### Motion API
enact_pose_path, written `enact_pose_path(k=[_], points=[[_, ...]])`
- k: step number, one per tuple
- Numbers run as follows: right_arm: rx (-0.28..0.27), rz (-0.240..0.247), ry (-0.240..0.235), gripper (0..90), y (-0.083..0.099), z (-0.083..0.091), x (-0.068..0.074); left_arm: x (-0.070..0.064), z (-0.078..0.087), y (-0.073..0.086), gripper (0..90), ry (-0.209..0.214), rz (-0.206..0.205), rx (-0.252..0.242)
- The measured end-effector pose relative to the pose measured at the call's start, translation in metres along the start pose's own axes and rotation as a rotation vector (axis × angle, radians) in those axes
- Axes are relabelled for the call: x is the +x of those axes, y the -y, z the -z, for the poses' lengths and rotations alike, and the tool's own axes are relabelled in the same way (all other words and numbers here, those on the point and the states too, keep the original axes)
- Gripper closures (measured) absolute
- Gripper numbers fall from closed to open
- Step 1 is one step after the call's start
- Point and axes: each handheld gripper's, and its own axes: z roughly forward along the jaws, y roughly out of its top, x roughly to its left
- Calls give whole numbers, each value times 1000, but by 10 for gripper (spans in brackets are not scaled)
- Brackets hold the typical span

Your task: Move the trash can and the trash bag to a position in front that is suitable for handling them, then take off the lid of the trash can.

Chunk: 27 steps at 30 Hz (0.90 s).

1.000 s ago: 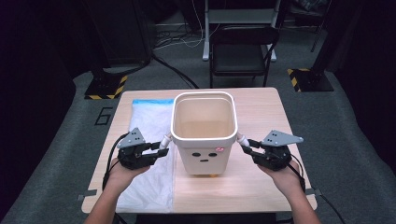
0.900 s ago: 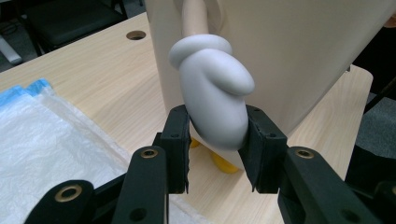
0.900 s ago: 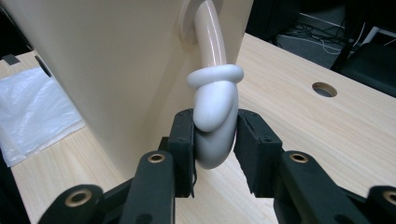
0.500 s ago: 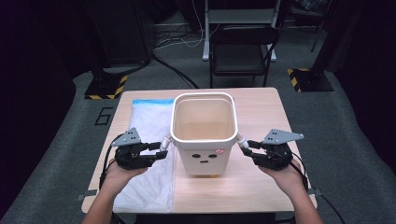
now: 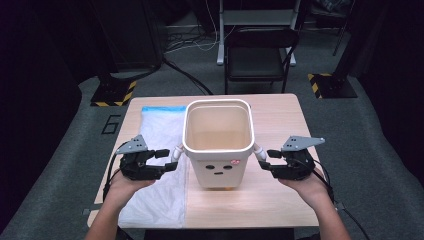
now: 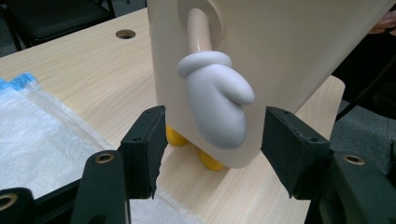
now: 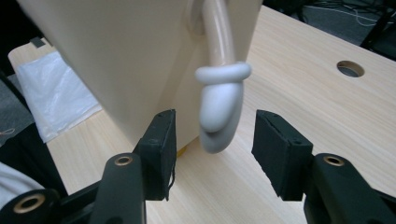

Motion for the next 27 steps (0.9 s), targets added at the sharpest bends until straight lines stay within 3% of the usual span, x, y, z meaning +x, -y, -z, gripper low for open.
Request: enact_pose_path(k=[3,7,8,9,10,14,15,18,21,22,23,27], points=[[-8,12,-9,496,0,0,2,0,-1,-1,404,-5,-16,5],[-39,42,0,509,-1,2,0,-1,1,-6,403,-9,-72,-11],[-55,71,-17,499,0,0,-2,0,0,-8,412,-1,-80,-26],[-55,71,-17,499,0,0,-2,0,0,-8,422,-1,-80,-26],[-44,87,-14,513,1,-2,-3,3,-1,-10,424,25,-42,-23],[-29,60,-35,503,-4,-4,-1,5,1,-16,434,36,-21,-35],[14,60,-31,467,-10,-4,2,5,2,-19,411,38,-19,-35],[51,79,-40,456,-19,-1,3,6,10,-38,347,28,-35,-29],[59,90,-51,433,-25,2,2,5,13,-48,315,31,-48,-19],[59,106,-62,417,-31,8,3,3,15,-57,254,53,-75,1],[59,106,-62,417,-31,8,3,3,15,-57,234,53,-75,1],[30,143,-80,407,-45,21,6,-1,18,-73,300,38,-99,11]])
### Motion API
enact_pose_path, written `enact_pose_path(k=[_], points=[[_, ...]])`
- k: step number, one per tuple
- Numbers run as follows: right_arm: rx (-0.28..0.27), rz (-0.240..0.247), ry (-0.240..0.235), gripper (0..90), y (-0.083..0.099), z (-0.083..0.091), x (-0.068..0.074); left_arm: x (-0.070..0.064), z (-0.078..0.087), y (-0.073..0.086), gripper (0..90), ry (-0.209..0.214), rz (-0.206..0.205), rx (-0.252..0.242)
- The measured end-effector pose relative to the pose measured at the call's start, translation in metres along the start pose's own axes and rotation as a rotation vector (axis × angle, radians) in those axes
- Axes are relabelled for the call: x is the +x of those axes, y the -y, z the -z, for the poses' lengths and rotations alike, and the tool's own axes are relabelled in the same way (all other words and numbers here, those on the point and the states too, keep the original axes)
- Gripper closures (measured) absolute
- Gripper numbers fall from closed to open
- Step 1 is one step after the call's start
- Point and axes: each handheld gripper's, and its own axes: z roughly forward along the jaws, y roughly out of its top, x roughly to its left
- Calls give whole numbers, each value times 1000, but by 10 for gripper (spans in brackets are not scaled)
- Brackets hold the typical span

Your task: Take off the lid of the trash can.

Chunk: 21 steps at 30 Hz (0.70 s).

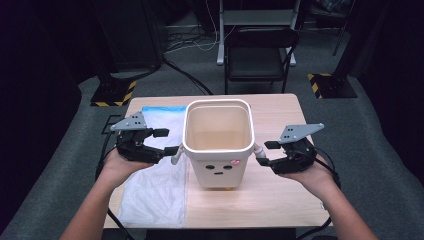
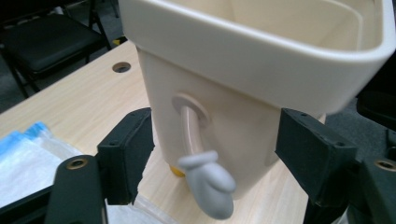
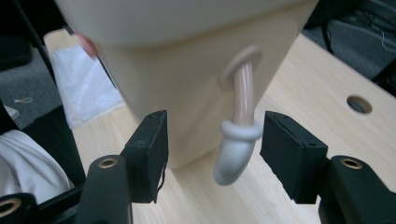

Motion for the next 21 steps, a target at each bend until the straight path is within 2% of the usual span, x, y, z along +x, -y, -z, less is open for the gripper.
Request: enact_pose_path(k=[1,4,5,7,10,11,12,14,15,18,20,21], points=[[-24,8,-14,412,-6,7,-1,0,0,-3,356,-1,-7,-3],[-47,6,-20,401,-13,14,-4,4,-1,-11,377,14,-9,-6],[-58,3,-27,401,-16,18,-5,5,-2,-13,411,17,-12,-1],[-79,-3,-41,410,-25,26,-9,10,-4,-22,419,13,-13,3],[-81,-3,-36,428,-30,29,-9,14,-5,-27,434,10,-17,0],[-74,17,-33,451,-36,32,-9,20,-6,-32,455,16,-7,-5],[-74,17,-33,451,-36,32,-9,20,-6,-32,462,16,-7,-5],[-70,33,-42,463,-40,33,-7,26,-9,-36,469,27,-5,-8],[-67,39,-53,478,-43,35,-5,31,-12,-39,470,40,11,-13],[-61,52,-61,485,-46,35,-3,35,-14,-43,466,47,15,-21],[-52,57,-70,481,-49,35,-3,38,-14,-48,445,36,11,-23],[-43,65,-74,452,-52,36,-3,40,-13,-52,446,17,-4,-20]])
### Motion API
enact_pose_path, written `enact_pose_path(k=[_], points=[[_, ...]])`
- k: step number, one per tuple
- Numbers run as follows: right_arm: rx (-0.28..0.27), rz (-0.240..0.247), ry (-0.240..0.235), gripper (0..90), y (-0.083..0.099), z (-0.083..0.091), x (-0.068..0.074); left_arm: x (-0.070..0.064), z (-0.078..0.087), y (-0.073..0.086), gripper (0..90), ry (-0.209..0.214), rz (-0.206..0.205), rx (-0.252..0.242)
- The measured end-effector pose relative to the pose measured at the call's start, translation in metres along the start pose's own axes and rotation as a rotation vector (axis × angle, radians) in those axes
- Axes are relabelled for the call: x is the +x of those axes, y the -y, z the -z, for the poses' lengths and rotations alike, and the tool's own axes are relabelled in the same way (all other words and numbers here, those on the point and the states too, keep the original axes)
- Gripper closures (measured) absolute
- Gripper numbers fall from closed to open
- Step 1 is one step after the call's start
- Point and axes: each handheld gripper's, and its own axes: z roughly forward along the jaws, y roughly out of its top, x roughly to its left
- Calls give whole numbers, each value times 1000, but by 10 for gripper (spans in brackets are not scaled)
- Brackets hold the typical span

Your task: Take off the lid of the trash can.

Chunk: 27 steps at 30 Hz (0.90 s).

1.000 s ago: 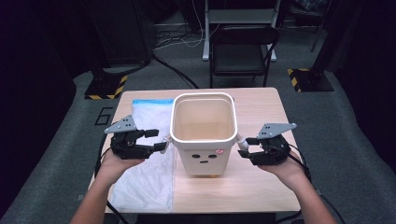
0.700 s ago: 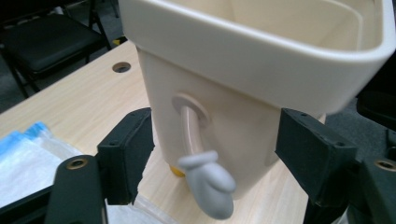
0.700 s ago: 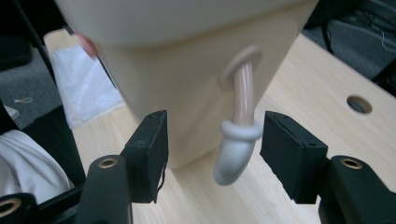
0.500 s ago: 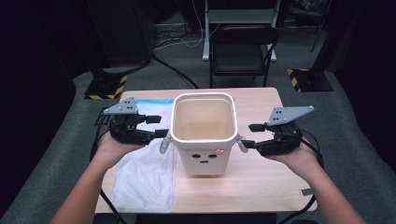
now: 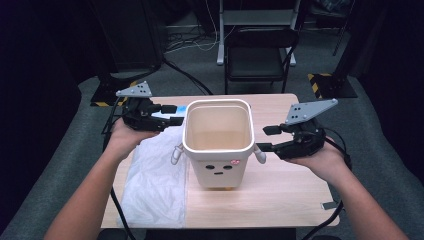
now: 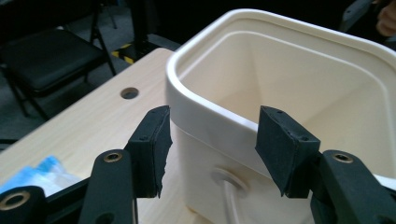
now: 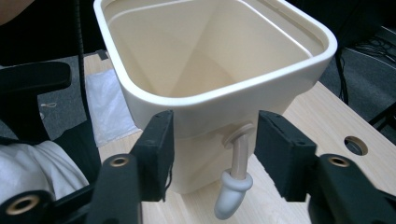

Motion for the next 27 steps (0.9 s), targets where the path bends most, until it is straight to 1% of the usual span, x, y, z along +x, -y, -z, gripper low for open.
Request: enact_pose_path(k=[1,4,5,7,8,11,12,13,14,16,18,19,20,21,22,23,26,27], points=[[0,0,0,452,0,0,0,0,0,0,447,0,0,0],[8,27,-16,459,-5,1,0,3,-1,-6,447,18,16,-12],[10,28,-18,458,-7,1,0,4,-2,-8,441,19,19,-8],[4,38,-24,455,-11,1,0,5,-5,-12,421,5,10,2],[-3,47,-29,450,-15,1,2,5,-8,-16,396,1,11,11],[-8,60,-37,443,-18,0,3,5,-12,-20,389,5,5,13],[-8,76,-46,431,-21,-2,5,5,-14,-22,375,4,3,17],[-8,76,-46,431,-21,-2,5,5,-16,-23,375,-1,2,18],[-7,87,-39,409,-24,-5,7,5,-18,-25,341,-7,2,21],[-5,91,-42,414,-26,-6,8,4,-22,-27,337,-8,-4,30],[-7,97,-59,412,-29,-11,10,5,-26,-29,319,-22,-6,36],[-7,97,-59,412,-29,-11,10,5,-26,-29,319,-22,-6,36],[-7,101,-62,411,-30,-12,10,5,-27,-30,319,-26,-13,37],[-11,109,-71,405,-32,-13,12,6,-28,-31,353,-26,-13,42],[-14,111,-74,405,-33,-14,13,7,-30,-31,383,-13,-25,48],[-14,111,-74,405,-33,-14,13,7,-30,-31,421,-13,-25,48],[-16,130,-76,386,-35,-19,16,11,-33,-32,443,1,-35,52],[-14,136,-81,396,-35,-20,17,11,-33,-32,452,1,-35,52]])
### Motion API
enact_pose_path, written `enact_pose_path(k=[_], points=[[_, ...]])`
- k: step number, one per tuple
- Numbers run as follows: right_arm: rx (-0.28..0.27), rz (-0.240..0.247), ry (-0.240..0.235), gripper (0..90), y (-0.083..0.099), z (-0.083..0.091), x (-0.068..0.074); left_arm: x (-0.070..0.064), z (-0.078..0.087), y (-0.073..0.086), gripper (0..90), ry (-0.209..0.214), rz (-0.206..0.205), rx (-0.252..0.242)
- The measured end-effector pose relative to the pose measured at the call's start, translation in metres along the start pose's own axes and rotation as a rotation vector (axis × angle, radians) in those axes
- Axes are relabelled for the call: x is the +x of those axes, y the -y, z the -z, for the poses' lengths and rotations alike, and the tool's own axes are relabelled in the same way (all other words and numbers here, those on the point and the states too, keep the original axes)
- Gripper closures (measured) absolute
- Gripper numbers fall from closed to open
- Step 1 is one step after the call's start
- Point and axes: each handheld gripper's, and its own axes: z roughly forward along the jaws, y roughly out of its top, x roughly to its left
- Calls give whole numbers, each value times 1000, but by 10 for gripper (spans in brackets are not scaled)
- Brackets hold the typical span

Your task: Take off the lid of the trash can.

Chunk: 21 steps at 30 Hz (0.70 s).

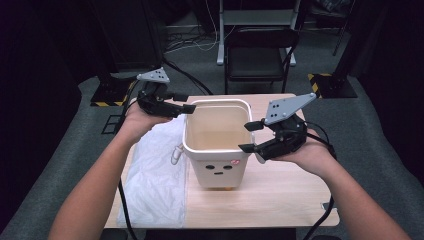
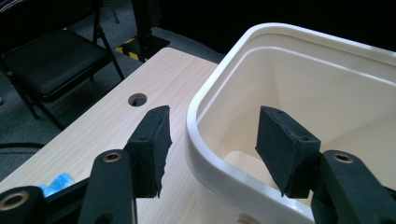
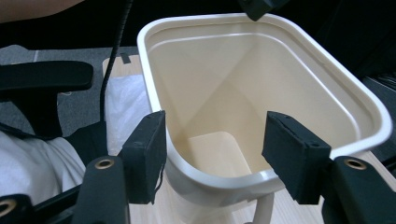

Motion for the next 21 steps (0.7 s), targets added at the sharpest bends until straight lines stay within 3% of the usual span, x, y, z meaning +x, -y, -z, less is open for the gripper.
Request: enact_pose_path(k=[8,13,16,21], points=[[9,20,-72,490,-4,-10,3,8,-10,-1,494,25,24,8],[16,49,-128,550,-7,-22,8,7,-20,-3,563,48,5,16],[16,54,-147,567,-8,-26,9,6,-26,-4,596,29,-19,27],[24,56,-174,630,-10,-38,9,10,-29,-4,647,30,-16,23]])
